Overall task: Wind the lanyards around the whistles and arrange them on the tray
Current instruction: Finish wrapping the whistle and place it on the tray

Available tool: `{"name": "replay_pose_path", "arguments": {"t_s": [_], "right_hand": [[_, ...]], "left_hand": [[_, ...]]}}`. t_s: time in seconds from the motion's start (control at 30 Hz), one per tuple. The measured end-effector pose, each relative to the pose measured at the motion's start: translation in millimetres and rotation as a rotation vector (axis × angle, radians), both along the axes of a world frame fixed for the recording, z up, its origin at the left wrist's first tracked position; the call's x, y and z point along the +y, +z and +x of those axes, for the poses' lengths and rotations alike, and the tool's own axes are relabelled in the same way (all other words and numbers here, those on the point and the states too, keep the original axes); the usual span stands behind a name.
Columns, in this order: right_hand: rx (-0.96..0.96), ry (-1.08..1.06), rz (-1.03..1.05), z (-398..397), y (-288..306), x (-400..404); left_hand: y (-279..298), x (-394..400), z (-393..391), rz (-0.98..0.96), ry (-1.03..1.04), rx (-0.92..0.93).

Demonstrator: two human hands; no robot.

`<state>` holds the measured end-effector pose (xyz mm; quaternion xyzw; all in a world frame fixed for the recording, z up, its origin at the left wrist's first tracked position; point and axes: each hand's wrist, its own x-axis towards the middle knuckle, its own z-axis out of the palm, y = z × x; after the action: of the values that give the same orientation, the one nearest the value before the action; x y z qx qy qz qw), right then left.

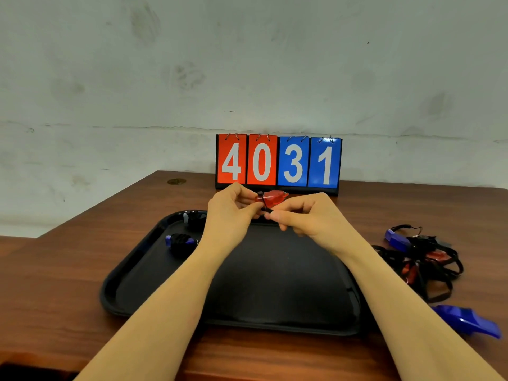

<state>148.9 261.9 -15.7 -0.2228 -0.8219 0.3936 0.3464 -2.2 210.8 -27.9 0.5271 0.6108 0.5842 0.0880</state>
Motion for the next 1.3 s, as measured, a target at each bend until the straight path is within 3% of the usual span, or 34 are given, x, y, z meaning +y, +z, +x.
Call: {"name": "replay_pose_path", "arguments": {"t_s": [0.07,0.2,0.33,0.6,0.97,1.17,1.3], "right_hand": [[0.027,-0.087,0.092,-2,-3,2],[-0.009,-0.34,0.517,-6,-11,10],[-0.021,-0.387,0.581,-6,-13,10],[0.078,-0.444,0.391,-5,-13,13],[0.343,-0.348,-0.249,2,-1,12],[0.298,-0.292,-0.249,3,1,14],[0.145,-0.156,-0.128,1,-2,10]], "left_hand": [[-1,0,0,-0.018,-0.002,0.025],[-3,2,0,-0.028,-0.019,0.026],[-3,2,1,-0.024,-0.06,0.064],[-1,-4,4,-0.024,-0.174,0.141],[2,-7,4,0.001,-0.29,0.024],[7,-9,4,0.071,-0.37,-0.152],[6,-6,1,0.117,-0.281,-0.291]]}}
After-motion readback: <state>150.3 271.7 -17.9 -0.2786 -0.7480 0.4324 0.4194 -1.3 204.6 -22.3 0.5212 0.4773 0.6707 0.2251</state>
